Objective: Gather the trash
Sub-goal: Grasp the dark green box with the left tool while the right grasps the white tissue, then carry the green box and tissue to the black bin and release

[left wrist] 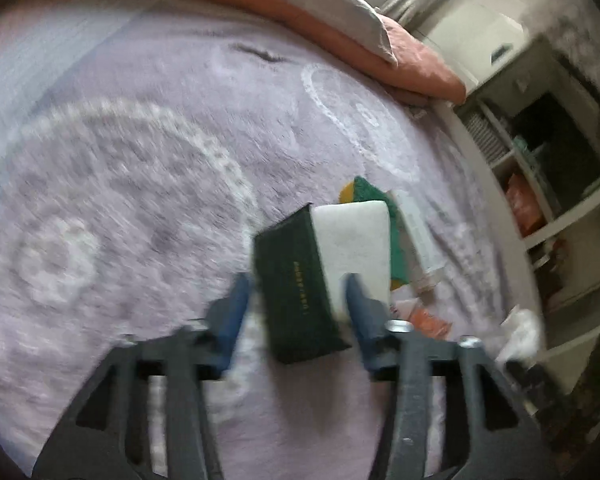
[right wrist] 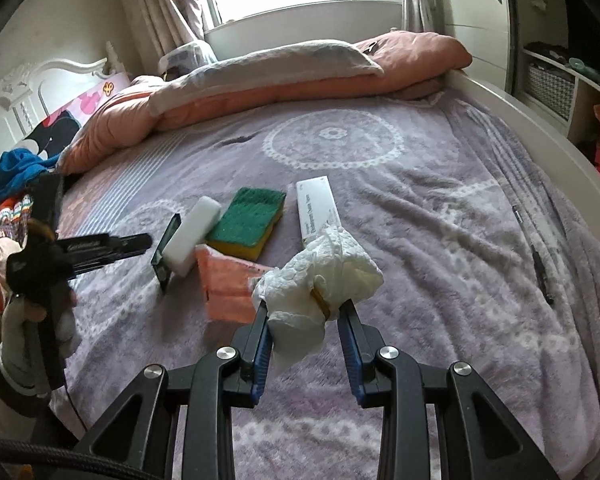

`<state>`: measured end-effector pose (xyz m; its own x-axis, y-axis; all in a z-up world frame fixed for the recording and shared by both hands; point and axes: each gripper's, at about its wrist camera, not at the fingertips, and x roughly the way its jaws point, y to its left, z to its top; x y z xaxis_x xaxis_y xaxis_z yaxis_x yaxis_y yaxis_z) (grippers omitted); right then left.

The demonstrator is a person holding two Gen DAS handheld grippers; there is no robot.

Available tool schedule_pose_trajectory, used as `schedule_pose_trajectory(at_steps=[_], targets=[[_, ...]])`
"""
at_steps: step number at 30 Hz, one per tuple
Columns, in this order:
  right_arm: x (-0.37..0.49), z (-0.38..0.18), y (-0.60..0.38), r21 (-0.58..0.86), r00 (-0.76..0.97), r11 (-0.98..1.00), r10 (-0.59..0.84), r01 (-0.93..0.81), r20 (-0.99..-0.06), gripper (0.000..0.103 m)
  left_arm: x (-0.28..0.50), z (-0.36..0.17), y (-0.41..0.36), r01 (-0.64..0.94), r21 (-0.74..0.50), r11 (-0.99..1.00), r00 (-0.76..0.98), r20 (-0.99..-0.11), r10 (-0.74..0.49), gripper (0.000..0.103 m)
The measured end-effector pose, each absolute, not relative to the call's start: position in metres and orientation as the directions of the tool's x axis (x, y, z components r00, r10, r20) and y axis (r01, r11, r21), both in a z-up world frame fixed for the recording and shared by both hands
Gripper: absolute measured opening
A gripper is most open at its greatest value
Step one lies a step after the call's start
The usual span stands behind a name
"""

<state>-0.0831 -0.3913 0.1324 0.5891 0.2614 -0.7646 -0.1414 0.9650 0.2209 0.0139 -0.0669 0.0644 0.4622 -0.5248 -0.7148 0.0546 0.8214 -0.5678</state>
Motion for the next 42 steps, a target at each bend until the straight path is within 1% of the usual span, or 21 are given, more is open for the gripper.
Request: schedule_pose_trajectory(at_steps=[1, 2, 5, 6, 7, 8, 9, 12, 17, 21, 28, 36, 42], targets=[[-0.083, 0.131, -0.391, 0.222, 0.586, 0.964, 0.263, -0.142, -0.766, 0.03, 0.017, 0.059, -0.067, 0.039, -0.614, 0.788, 0.459, -0.69, -0.56, 0.059], [-0.082, 0.13, -0.391, 0.223, 0.584, 0.964, 0.264, -0.143, -0.768, 0.03, 0.021, 0.053, -0.07, 0.023, -0.635, 0.772, 0.449, -0.683, -0.576, 0.06], [-0.081, 0.127, -0.39, 0.225, 0.574, 0.963, 0.267, -0.145, -0.774, 0.03, 0.029, 0.038, -0.08, -0.002, -0.631, 0.776, 0.42, -0.705, -0.572, 0.06], [-0.081, 0.126, -0.389, 0.227, 0.572, 0.963, 0.269, -0.147, -0.775, 0.03, 0.029, 0.035, -0.08, 0.001, -0.645, 0.764, 0.418, -0.694, -0.587, 0.06], [-0.081, 0.125, -0.389, 0.227, 0.571, 0.963, 0.27, -0.148, -0.775, 0.03, 0.029, 0.034, -0.079, 0.009, -0.653, 0.757, 0.422, -0.684, -0.595, 0.058], [-0.083, 0.125, -0.389, 0.227, 0.571, 0.962, 0.271, -0.149, -0.775, 0.03, 0.027, 0.036, -0.077, 0.015, -0.652, 0.758, 0.428, -0.681, -0.594, 0.053], [-0.084, 0.126, -0.39, 0.227, 0.572, 0.962, 0.271, -0.149, -0.774, 0.03, 0.025, 0.038, -0.076, 0.018, -0.644, 0.765, 0.429, -0.686, -0.588, 0.038], [-0.092, 0.129, -0.39, 0.221, 0.575, 0.962, 0.272, -0.158, -0.772, 0.03, 0.013, 0.053, -0.071, 0.045, -0.584, 0.81, 0.444, -0.715, -0.541, 0.038], [-0.109, 0.135, -0.393, 0.22, 0.581, 0.962, 0.273, -0.162, -0.767, 0.03, -0.018, 0.085, -0.081, 0.153, -0.492, 0.857, 0.459, -0.733, -0.502, 0.038], [-0.129, 0.139, -0.395, 0.211, 0.578, 0.964, 0.266, -0.161, -0.771, 0.031, -0.048, 0.101, -0.108, 0.251, -0.434, 0.865, 0.454, -0.737, -0.501, 0.038], [-0.177, 0.136, -0.417, 0.207, 0.567, 0.971, 0.236, -0.116, -0.789, 0.031, -0.106, 0.108, -0.186, 0.435, -0.349, 0.83, 0.408, -0.745, -0.527, 0.038], [-0.241, 0.144, -0.468, 0.185, 0.576, 0.983, 0.153, -0.003, -0.803, 0.031, -0.155, 0.126, -0.257, 0.572, -0.38, 0.727, 0.315, -0.717, -0.622, 0.038], [-0.309, 0.159, -0.523, 0.131, 0.566, 0.982, 0.03, 0.139, -0.824, 0.031, -0.194, 0.14, -0.316, 0.658, -0.454, 0.601, 0.184, -0.677, -0.713, 0.038]])
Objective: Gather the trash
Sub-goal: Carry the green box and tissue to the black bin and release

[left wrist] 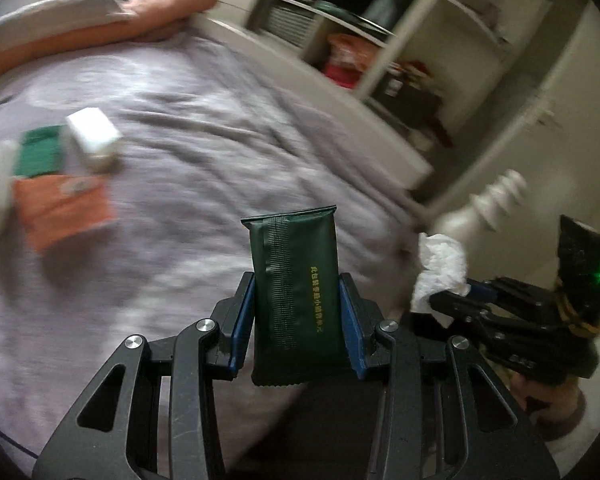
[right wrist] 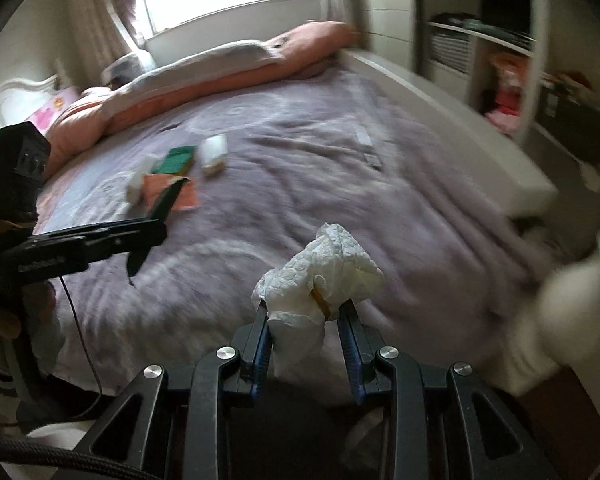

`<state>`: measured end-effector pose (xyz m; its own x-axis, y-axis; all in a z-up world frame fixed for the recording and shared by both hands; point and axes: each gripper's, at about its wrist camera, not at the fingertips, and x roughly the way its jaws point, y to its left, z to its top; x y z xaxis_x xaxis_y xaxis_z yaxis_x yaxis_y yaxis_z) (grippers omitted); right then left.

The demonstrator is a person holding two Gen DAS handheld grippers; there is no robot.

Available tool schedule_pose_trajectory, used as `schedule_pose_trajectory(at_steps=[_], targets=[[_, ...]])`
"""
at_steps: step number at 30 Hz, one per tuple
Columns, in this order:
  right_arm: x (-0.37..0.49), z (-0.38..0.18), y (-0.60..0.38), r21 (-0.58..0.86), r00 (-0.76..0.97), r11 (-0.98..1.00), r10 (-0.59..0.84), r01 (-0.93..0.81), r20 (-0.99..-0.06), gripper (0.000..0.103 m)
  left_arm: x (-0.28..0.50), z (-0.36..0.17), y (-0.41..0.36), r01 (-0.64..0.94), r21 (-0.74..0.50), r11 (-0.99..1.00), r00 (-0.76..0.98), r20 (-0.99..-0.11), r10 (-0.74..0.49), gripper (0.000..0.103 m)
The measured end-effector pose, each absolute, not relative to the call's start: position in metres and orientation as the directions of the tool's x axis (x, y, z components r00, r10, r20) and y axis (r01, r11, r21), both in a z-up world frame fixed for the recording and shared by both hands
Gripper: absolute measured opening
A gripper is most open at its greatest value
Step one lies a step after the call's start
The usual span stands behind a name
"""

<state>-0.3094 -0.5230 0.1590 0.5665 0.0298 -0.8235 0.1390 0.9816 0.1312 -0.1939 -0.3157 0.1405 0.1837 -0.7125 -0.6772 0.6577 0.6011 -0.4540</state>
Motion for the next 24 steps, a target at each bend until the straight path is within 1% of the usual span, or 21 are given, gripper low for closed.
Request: schedule_pose_trajectory(at_steps=[6, 14, 17, 18, 19, 20, 22, 24], targets=[[-0.37, 0.158, -0.569, 0.103, 0.516, 0.954, -0.059, 0.28, -0.854, 0.031, -0.242, 0.143, -0.379, 0.737, -0.497, 0.458, 0.022, -0.659, -0.752, 0.038], [-0.415, 0.135, -0.602, 0.136, 0.464, 0.911, -0.067, 0.39, -0.883, 0.031, -0.297, 0.122, -0.44, 0.785, -0.524, 0.331, -0.152, -0.681, -0.717, 0.038], [-0.421, 0.13, -0.61, 0.153, 0.456, 0.893, -0.065, 0.424, -0.887, 0.031, -0.307, 0.115, -0.451, 0.782, -0.548, 0.296, -0.193, -0.666, -0.721, 0.038], [-0.423, 0.129, -0.614, 0.16, 0.455, 0.886, -0.062, 0.435, -0.888, 0.04, -0.308, 0.112, -0.452, 0.778, -0.559, 0.286, -0.204, -0.656, -0.727, 0.04], [-0.422, 0.128, -0.614, 0.164, 0.455, 0.882, -0.062, 0.442, -0.888, 0.045, -0.309, 0.111, -0.454, 0.777, -0.568, 0.273, -0.217, -0.648, -0.731, 0.043], [-0.424, 0.127, -0.618, 0.172, 0.454, 0.874, -0.061, 0.454, -0.889, 0.046, -0.31, 0.109, -0.456, 0.774, -0.574, 0.266, -0.225, -0.643, -0.732, 0.046], [-0.426, 0.124, -0.62, 0.174, 0.447, 0.867, -0.061, 0.466, -0.892, 0.046, -0.307, 0.107, -0.456, 0.768, -0.584, 0.265, -0.232, -0.638, -0.734, 0.057], [-0.427, 0.122, -0.621, 0.168, 0.439, 0.864, -0.067, 0.474, -0.896, 0.046, -0.305, 0.105, -0.454, 0.77, -0.574, 0.279, -0.216, -0.645, -0.733, 0.058]])
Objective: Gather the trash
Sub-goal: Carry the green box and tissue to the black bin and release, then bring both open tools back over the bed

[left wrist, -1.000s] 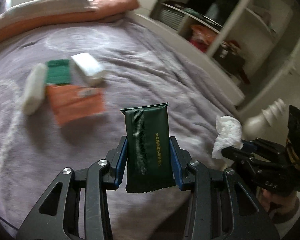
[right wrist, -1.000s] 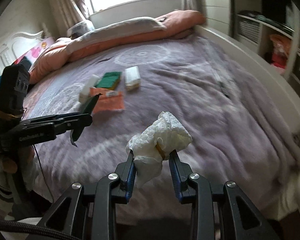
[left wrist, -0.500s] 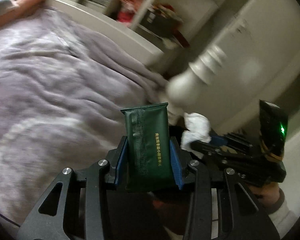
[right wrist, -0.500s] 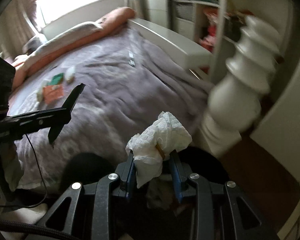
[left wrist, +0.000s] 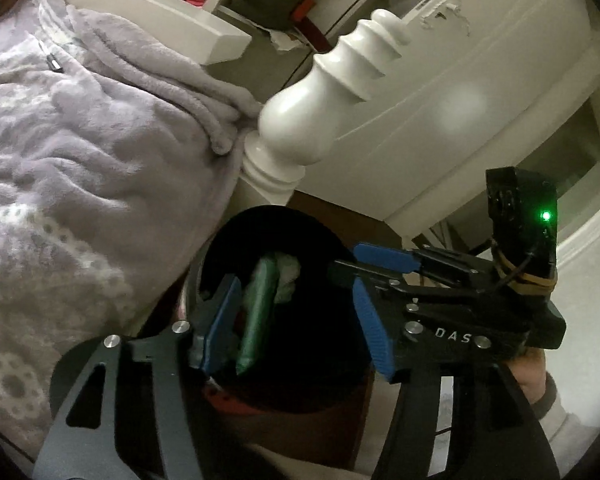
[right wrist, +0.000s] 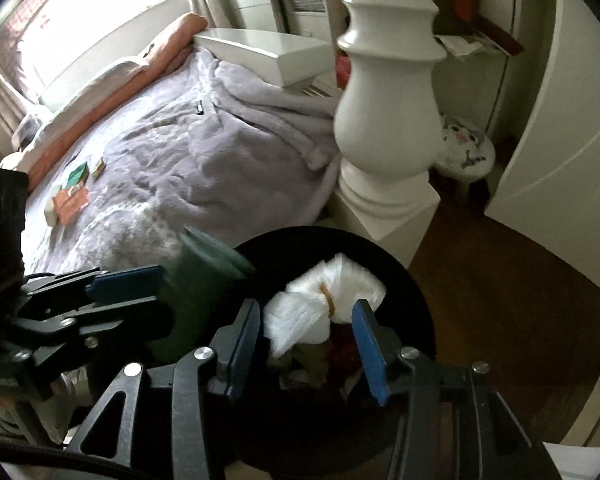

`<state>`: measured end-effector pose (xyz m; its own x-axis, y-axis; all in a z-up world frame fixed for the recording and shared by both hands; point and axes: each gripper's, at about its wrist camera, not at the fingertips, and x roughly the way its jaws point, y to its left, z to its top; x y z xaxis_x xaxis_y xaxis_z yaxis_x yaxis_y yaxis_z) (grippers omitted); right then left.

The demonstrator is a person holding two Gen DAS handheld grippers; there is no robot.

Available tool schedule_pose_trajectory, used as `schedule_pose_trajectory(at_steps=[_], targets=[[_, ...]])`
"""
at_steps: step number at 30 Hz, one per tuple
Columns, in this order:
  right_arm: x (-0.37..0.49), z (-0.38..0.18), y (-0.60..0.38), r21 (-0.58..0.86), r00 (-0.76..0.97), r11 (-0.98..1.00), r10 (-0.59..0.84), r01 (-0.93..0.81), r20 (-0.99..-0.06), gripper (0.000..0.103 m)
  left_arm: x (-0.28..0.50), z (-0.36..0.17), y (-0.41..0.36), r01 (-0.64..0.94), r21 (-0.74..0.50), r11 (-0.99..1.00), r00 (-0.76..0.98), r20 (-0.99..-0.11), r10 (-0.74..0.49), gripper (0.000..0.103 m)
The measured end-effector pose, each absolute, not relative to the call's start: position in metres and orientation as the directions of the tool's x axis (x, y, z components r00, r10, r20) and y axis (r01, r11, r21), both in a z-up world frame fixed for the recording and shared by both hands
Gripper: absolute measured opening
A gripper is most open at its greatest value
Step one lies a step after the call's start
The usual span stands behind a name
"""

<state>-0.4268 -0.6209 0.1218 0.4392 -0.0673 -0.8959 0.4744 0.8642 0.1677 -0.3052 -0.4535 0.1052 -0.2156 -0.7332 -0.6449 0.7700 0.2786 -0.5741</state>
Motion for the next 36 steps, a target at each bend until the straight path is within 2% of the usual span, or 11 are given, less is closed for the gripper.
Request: schedule_pose_trajectory(at_steps=[13, 26, 36], targets=[[-0.4, 0.127, -0.601, 0.163, 0.486, 0.887, -0.077, 0.432, -0.87, 0.046, -0.265, 0.102, -0.409, 0.763, -0.375, 0.526, 0.078, -0.754, -0.652, 0.058], [-0.326, 0.128, -0.543, 0.166, 0.536, 0.944, -0.014, 0.286, -0.844, 0.046, -0.212, 0.106, -0.342, 0.642, -0.238, 0.729, 0.349, -0.756, -0.554, 0.058], [-0.25, 0.128, -0.484, 0.177, 0.54, 0.976, 0.08, 0.13, -0.838, 0.046, -0.157, 0.107, -0.258, 0.463, -0.149, 0.874, 0.52, -0.753, -0.403, 0.058]])
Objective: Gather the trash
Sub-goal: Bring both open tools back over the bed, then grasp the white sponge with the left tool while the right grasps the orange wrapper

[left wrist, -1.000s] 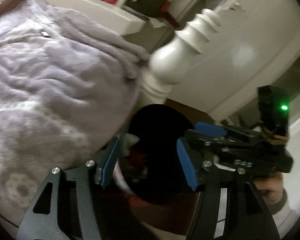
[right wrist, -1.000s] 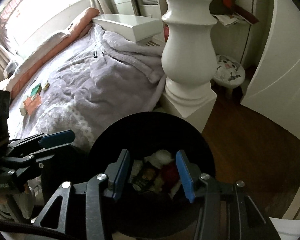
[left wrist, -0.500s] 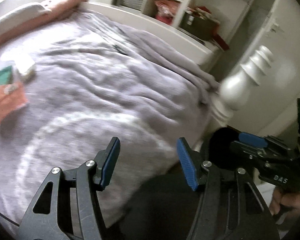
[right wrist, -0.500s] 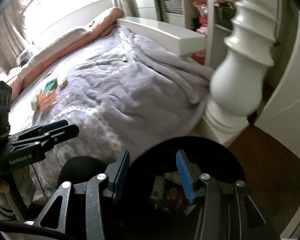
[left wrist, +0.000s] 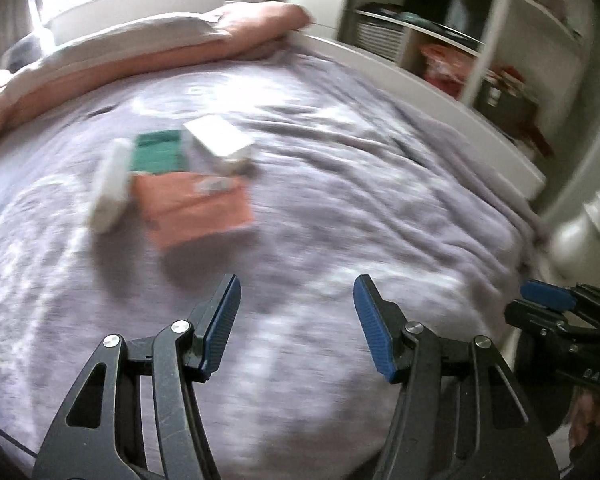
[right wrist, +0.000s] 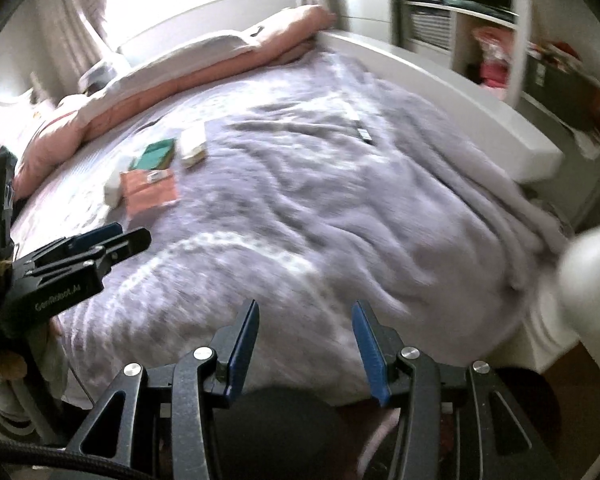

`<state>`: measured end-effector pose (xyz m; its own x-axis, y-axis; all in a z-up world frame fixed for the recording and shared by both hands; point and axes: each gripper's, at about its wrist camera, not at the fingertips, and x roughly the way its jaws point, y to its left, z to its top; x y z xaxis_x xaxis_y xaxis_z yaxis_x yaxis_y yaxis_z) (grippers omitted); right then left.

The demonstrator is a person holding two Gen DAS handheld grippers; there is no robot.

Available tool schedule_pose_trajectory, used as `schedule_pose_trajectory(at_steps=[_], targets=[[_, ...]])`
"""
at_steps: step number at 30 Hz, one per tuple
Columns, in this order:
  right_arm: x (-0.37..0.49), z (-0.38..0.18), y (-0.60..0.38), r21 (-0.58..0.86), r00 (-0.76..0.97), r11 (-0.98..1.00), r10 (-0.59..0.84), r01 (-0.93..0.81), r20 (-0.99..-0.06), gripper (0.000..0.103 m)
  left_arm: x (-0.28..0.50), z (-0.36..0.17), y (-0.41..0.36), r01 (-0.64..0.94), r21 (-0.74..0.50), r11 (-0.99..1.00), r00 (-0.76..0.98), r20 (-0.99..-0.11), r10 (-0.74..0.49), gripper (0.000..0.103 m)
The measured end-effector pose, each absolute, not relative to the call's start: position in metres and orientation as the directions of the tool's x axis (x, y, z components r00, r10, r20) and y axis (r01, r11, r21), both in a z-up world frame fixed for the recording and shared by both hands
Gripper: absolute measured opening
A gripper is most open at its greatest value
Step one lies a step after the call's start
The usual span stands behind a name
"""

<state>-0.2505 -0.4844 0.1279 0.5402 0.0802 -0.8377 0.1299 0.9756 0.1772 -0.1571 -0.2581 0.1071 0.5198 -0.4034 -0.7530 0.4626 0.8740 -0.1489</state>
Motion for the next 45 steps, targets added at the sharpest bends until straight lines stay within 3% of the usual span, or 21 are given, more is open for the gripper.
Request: schedule_pose_trajectory(at_steps=[9, 13, 17, 24, 32, 33, 34, 36, 37, 39, 45], targets=[[-0.169, 0.122, -0.428, 0.235, 0.531, 0.972, 0.201, -0.003, -0.823, 0.049, -0.088, 0.105, -0.166, 0.265, -0.174, 0.949, 0.578, -0.759, -0.3, 0.058], [-0.129, 0.112, -0.405, 0.282, 0.513, 0.958, 0.265, -0.046, -0.816, 0.062, -0.057, 0.1, -0.137, 0.214, -0.237, 0.948, 0.576, -0.753, -0.319, 0.058], [-0.091, 0.103, -0.386, 0.301, 0.51, 0.949, 0.307, -0.096, -0.804, 0.069, -0.028, 0.096, -0.124, 0.205, -0.279, 0.938, 0.558, -0.754, -0.346, 0.058], [-0.03, 0.08, -0.375, 0.362, 0.48, 0.913, 0.406, -0.185, -0.778, 0.07, 0.015, 0.085, -0.129, 0.225, -0.366, 0.903, 0.5, -0.752, -0.429, 0.061], [-0.005, 0.051, -0.354, 0.399, 0.416, 0.874, 0.483, -0.276, -0.771, 0.069, 0.043, 0.047, -0.138, 0.171, -0.378, 0.91, 0.421, -0.807, -0.415, 0.062], [-0.008, 0.051, -0.351, 0.398, 0.423, 0.869, 0.492, -0.294, -0.761, 0.057, 0.042, 0.046, -0.138, 0.174, -0.383, 0.907, 0.418, -0.805, -0.42, 0.061], [-0.012, 0.05, -0.346, 0.396, 0.42, 0.861, 0.503, -0.319, -0.755, 0.037, 0.04, 0.045, -0.137, 0.186, -0.381, 0.906, 0.422, -0.801, -0.424, 0.05], [-0.02, 0.05, -0.336, 0.352, 0.415, 0.867, 0.482, -0.352, -0.772, 0.029, 0.034, 0.048, -0.136, 0.213, -0.349, 0.913, 0.429, -0.806, -0.408, 0.033], [-0.023, 0.051, -0.332, 0.331, 0.421, 0.87, 0.472, -0.365, -0.775, 0.019, 0.03, 0.05, -0.136, 0.225, -0.338, 0.914, 0.43, -0.807, -0.405, 0.03], [-0.033, 0.057, -0.328, 0.32, 0.439, 0.865, 0.478, -0.386, -0.761, 0.015, 0.019, 0.056, -0.133, 0.253, -0.344, 0.904, 0.431, -0.797, -0.424, 0.025], [-0.065, 0.079, -0.333, 0.292, 0.495, 0.88, 0.456, -0.374, -0.74, 0.008, -0.012, 0.083, -0.13, 0.318, -0.328, 0.89, 0.466, -0.763, -0.448, 0.025]])
